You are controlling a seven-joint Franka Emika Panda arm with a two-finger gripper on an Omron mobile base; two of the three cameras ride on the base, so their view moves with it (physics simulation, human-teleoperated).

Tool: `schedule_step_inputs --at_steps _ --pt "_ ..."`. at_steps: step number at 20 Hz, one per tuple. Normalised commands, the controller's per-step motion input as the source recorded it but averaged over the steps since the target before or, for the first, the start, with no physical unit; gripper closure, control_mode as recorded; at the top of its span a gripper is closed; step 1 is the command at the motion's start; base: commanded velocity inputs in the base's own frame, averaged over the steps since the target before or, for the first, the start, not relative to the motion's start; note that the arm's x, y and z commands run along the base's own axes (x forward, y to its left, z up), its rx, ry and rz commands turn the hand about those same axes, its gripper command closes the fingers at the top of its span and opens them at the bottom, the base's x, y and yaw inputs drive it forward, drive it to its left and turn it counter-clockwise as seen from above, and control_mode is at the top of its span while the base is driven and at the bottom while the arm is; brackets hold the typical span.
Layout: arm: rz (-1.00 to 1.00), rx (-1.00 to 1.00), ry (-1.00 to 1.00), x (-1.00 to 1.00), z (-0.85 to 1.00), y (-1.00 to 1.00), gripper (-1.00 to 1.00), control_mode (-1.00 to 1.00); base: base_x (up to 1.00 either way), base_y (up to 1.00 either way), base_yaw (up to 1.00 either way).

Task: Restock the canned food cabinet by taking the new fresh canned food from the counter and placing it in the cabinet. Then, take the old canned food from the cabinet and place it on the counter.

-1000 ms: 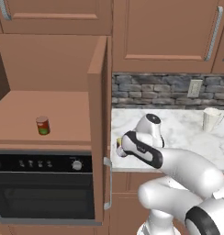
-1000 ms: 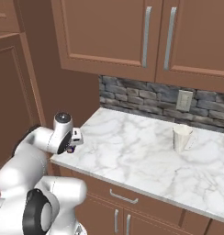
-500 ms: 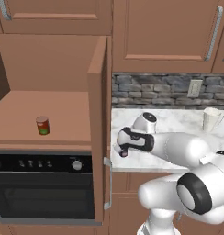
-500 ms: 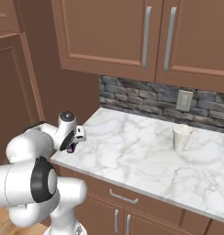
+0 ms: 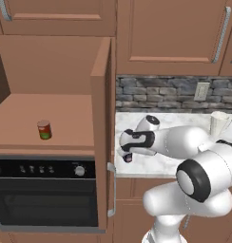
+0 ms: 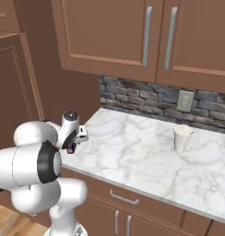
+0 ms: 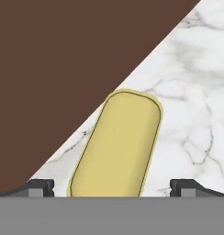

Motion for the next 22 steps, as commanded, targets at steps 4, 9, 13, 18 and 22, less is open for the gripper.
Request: schedule_step_inputs --at_steps 4,9,13,18,22 --pt "0.00 -0.04 0.01 0.01 -0.55 0.00 -1.00 -1.00 0.00 0.00 0.00" --pt "0.00 -0.02 0.01 0.01 -0.23 0.00 1.00 -1.00 0.00 0.00 0.00" --pt "0.00 0.00 0.00 -0.01 0.00 -0.13 1.00 -1.00 0.00 0.00 0.00" --pt "-0.03 0.00 -0.02 -0.25 0.42 -0.51 1.00 -1.00 0.00 0.00 0.00" --pt "-0.10 0.00 0.00 -0.41 0.72 -0.72 1.00 -1.00 0.00 0.00 0.00"
